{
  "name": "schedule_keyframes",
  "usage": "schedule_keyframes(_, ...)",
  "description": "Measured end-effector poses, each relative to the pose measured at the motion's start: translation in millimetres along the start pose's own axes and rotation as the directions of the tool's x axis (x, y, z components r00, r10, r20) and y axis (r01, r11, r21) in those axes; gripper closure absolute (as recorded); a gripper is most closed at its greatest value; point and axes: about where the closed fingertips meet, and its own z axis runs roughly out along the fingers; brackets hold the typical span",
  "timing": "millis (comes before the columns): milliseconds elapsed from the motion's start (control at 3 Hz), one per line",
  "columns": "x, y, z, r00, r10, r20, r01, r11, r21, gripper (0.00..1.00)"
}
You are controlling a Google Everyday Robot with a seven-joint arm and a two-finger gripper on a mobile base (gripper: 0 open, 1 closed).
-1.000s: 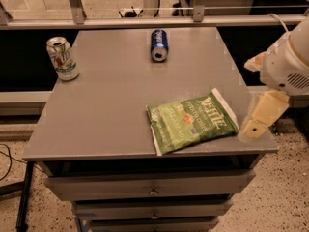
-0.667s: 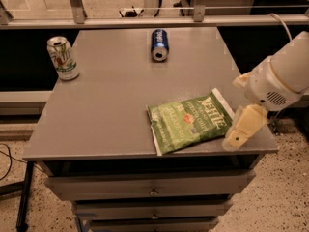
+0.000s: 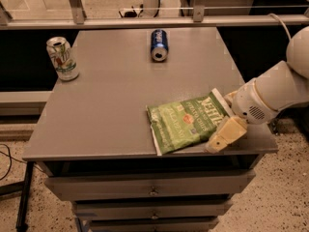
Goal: Move green jalapeno chip bag near pepsi can
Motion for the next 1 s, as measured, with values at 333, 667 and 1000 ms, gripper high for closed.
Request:
schedule_keyframes(333, -1, -5, 4, 1.000, 0.012, 0.011, -0.012, 0.9999, 0.000, 0.39)
schedule_keyframes(667, -4, -4, -3, 1.000, 0.012, 0.011, -0.012, 0.9999, 0.000, 0.62)
schedule_keyframes(1000, -9, -4, -10, 1.000, 0.012, 0.011, -0.012, 0.9999, 0.000, 0.85)
